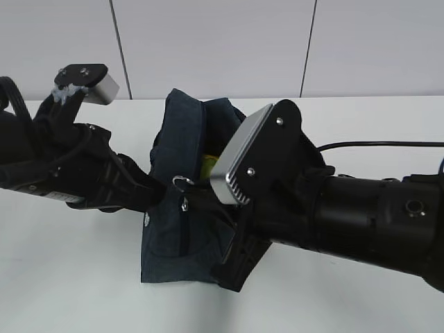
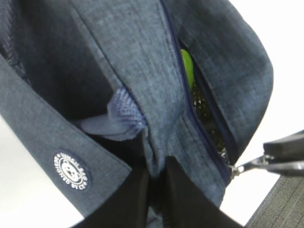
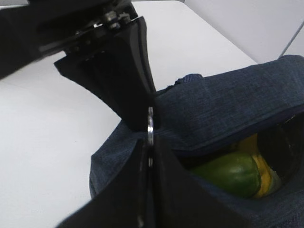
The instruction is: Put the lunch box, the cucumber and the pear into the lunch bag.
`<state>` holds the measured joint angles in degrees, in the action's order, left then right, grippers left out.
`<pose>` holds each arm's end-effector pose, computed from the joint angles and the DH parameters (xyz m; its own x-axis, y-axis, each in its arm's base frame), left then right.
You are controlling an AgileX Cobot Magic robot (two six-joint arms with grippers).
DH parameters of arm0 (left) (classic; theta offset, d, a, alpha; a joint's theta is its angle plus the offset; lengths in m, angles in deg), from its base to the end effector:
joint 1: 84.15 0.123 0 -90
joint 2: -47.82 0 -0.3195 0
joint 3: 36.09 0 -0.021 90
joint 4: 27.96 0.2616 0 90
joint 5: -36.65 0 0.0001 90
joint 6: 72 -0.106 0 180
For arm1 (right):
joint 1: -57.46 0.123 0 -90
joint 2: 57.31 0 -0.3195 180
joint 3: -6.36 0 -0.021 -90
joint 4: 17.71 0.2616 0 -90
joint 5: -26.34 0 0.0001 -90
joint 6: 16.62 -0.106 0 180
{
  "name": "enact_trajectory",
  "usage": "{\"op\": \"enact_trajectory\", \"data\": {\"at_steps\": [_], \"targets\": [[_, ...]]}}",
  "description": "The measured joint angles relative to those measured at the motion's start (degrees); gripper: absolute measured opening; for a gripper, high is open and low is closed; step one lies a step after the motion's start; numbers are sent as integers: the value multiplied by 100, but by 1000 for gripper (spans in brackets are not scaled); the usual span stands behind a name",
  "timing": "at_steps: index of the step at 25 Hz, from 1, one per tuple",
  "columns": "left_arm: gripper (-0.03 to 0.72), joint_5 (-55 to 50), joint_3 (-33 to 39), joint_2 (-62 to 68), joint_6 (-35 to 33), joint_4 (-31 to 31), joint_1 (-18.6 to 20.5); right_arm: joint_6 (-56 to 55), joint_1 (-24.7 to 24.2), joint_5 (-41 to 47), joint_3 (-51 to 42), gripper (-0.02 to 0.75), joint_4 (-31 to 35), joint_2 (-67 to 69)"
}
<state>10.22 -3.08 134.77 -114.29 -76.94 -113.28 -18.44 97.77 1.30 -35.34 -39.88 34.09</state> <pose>0.2332 -0.1708 0.2553 -0.6886 0.3172 -0.6521 0.6134 0.7344 -0.2905 0.2267 0.2145 0.2436 -0.0056 -0.4143 -0.9101 -0.7959 0.5528 -0.2468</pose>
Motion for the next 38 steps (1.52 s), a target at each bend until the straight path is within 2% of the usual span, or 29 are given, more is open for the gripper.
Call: {"op": "enact_trajectory", "data": {"at_steps": [9,16,19,25,29,34,38], "targets": [[3,-2,-22,0,0,48,0,853,9,9,0,0,1030,0],[3,-2,-29,0,0,43,0,1030,9,-1,0,0,1402,0],[3,-9,-29,0,0,43,0,1028,9,37,0,0,1250,0],[18,-40,-24,0,0,-40,0,243,9,207,13,0,388,-9],[107,-92,-24,0,0,-149,0,39,9,207,13,0,125,-9],[328,-386,-24,0,0,-344,0,2,9,207,13,0,92,-11],[382,-666,-24,-115,0,-325,0,2,9,196,13,0,83,-11]]}}
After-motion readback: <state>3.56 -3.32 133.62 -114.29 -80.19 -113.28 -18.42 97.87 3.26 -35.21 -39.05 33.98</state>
